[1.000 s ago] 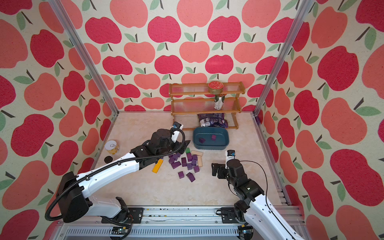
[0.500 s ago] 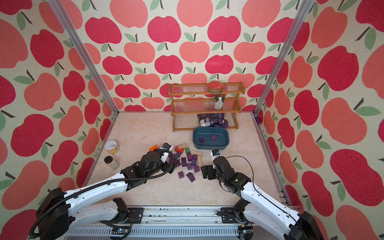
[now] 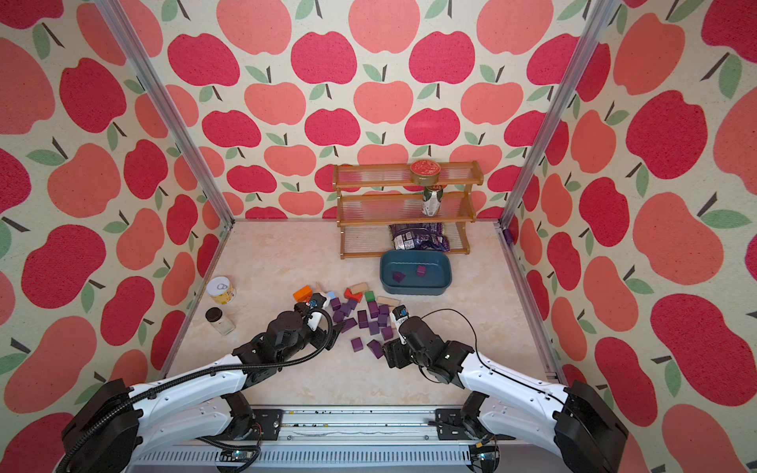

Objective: Pick purple bricks into the storage bin
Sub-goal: Pick up the building block from the center of the board.

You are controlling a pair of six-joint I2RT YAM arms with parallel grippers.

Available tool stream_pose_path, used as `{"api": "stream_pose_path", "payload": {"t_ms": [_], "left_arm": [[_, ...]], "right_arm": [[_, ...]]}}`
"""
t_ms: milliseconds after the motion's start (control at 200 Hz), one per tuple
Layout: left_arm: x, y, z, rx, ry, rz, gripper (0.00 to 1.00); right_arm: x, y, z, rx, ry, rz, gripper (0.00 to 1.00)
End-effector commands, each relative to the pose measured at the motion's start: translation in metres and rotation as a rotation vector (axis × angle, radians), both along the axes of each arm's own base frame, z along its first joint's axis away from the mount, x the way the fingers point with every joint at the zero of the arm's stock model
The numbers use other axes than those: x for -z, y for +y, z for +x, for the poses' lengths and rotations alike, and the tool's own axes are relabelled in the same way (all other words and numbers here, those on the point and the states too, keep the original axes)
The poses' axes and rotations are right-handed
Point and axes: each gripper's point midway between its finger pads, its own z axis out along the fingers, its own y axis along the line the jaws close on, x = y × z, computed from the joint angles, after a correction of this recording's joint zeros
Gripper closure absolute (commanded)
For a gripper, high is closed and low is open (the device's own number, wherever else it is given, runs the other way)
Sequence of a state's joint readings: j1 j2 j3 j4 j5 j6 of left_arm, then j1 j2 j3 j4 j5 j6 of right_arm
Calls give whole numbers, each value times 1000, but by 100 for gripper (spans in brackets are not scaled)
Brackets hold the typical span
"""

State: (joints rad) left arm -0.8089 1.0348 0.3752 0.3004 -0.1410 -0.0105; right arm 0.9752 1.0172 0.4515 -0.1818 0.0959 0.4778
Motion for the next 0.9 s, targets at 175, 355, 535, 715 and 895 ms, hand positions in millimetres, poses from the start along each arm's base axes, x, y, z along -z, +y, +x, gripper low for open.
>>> {"api": "stream_pose_path", "payload": {"t_ms": [175,355,535,715,895], "left_arm": [[-11,0,4,-6,-33,-52,1],[-5,2,8,-24,-16,-44,1],[-3,1,9,-23,-10,-46,1],[-2,1,10,-27,-7,-44,1],[-1,2,11,-31,0,-42,1]], "right_arm": [[-4,20,5,-45,-58,-63,24],[6,29,7,-67,-36,-99,24],[8,38,10,-77,-35,-97,25],[11,42,10,-91,-32,-118,25],[14,44,10,-96,-31,-129,25]]}}
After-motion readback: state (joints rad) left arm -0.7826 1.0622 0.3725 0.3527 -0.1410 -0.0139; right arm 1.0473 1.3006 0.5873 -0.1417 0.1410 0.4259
